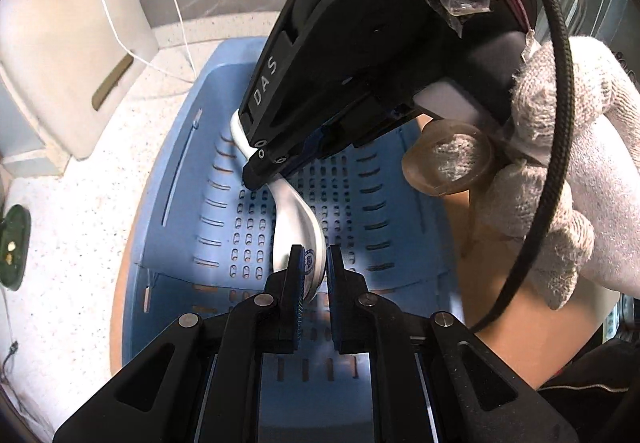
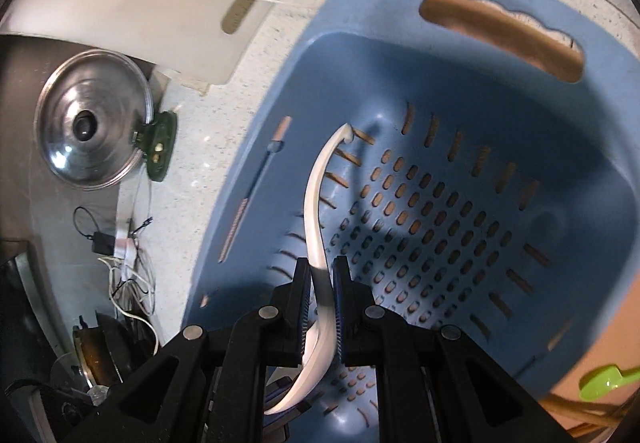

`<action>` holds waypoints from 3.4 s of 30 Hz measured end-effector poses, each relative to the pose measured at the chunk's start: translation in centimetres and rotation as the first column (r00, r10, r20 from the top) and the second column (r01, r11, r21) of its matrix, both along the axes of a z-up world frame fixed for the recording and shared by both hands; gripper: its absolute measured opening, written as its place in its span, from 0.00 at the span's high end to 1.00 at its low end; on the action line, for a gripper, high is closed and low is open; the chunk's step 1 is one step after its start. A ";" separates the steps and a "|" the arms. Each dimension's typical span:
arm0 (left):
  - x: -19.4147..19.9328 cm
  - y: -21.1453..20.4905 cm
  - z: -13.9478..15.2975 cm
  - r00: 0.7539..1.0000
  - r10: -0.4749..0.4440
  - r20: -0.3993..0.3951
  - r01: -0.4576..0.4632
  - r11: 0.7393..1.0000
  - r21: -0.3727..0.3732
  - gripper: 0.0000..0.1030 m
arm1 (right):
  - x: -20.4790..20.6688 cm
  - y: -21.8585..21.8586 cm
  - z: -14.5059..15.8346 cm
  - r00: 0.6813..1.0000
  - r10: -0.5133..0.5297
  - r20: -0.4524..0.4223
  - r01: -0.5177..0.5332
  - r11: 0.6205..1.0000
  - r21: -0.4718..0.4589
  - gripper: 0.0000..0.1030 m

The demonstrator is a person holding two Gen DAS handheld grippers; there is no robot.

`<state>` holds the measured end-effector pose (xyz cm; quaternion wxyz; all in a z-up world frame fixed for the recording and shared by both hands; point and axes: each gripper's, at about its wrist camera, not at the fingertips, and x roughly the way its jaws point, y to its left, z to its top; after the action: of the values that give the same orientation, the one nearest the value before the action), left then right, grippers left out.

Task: Organize utensils
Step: 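Carry the white spoon with both grippers over the blue basket and lower it, then open both grippers to release the white spoon into the blue basket, then move both grippers back to the utensil pile toward the second white spoon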

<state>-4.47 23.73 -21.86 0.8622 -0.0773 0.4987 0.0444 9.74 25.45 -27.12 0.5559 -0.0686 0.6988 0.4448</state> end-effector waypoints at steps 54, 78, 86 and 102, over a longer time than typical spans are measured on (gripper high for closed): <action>0.1 -14.3 3.9 0.991 -0.100 0.092 0.104 0.994 -0.040 0.72 | 3.9 -28.6 12.6 0.893 -0.121 0.434 0.045 0.982 0.181 0.25; 4.3 -25.8 -0.8 0.965 -0.262 -0.007 0.261 0.962 -0.077 0.59 | 6.1 -31.0 3.8 0.946 -0.049 0.321 0.041 0.999 0.032 0.55; 3.7 -22.9 0.3 0.978 -0.211 0.003 0.210 0.976 -0.060 0.59 | 7.1 -31.6 5.0 0.966 -0.120 0.229 0.099 0.990 0.102 0.62; 7.7 -15.4 2.9 0.970 -0.241 -0.011 0.242 0.969 0.047 0.60 | 6.1 -32.0 2.5 0.954 -0.288 -0.081 0.296 0.947 0.127 0.72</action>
<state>3.20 8.29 -18.94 0.8615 0.0048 0.5054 -0.0486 15.83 -6.57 -24.64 0.5975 0.0877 0.6856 0.4064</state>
